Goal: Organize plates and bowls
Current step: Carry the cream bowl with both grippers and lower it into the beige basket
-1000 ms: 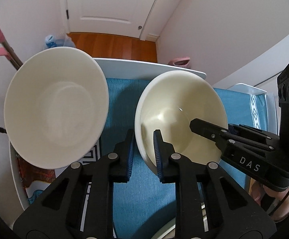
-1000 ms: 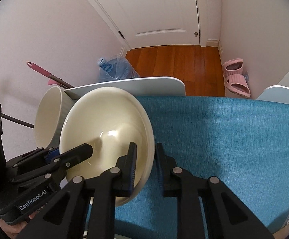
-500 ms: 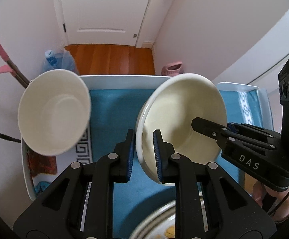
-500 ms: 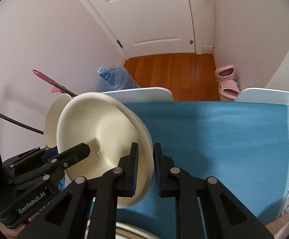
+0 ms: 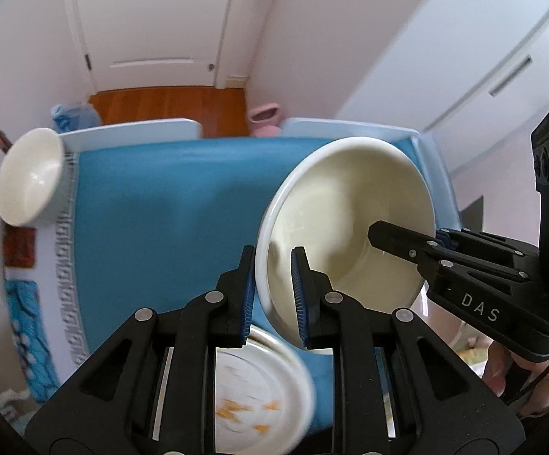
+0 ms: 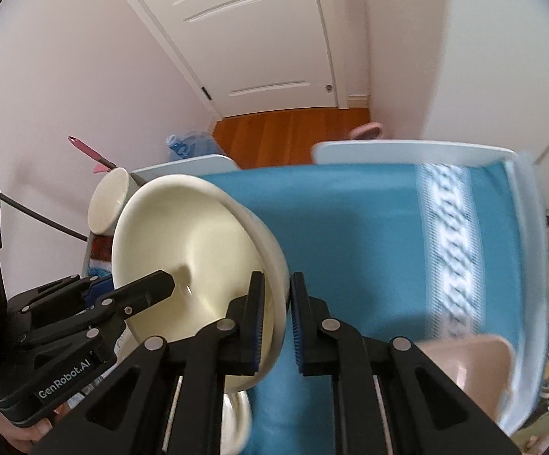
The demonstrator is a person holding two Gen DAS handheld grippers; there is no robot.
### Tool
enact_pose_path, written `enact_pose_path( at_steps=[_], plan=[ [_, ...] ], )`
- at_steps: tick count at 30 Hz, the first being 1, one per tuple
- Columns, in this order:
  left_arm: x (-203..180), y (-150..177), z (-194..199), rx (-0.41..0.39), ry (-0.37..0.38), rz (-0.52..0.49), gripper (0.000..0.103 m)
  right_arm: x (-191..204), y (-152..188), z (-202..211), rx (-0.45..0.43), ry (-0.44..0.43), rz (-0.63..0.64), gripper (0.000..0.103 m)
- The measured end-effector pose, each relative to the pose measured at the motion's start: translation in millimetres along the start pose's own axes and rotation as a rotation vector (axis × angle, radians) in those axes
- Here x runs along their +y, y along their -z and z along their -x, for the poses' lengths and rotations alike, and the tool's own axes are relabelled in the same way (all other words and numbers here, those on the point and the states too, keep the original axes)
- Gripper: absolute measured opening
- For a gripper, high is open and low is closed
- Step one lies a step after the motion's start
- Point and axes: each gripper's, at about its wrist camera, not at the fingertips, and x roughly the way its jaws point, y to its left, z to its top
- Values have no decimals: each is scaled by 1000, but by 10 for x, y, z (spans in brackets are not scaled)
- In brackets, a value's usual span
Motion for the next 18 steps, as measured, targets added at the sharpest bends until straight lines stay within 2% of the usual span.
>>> enact_pose_path(
  at_steps=[8, 18],
  plan=[
    [-812, 343, -95, 30, 41, -33, 16, -672, 417, 466, 5, 49, -13, 12],
    [-1336, 712, -427, 100, 28, -34, 16, -1210, 882, 553, 51, 52, -30, 12]
  ],
)
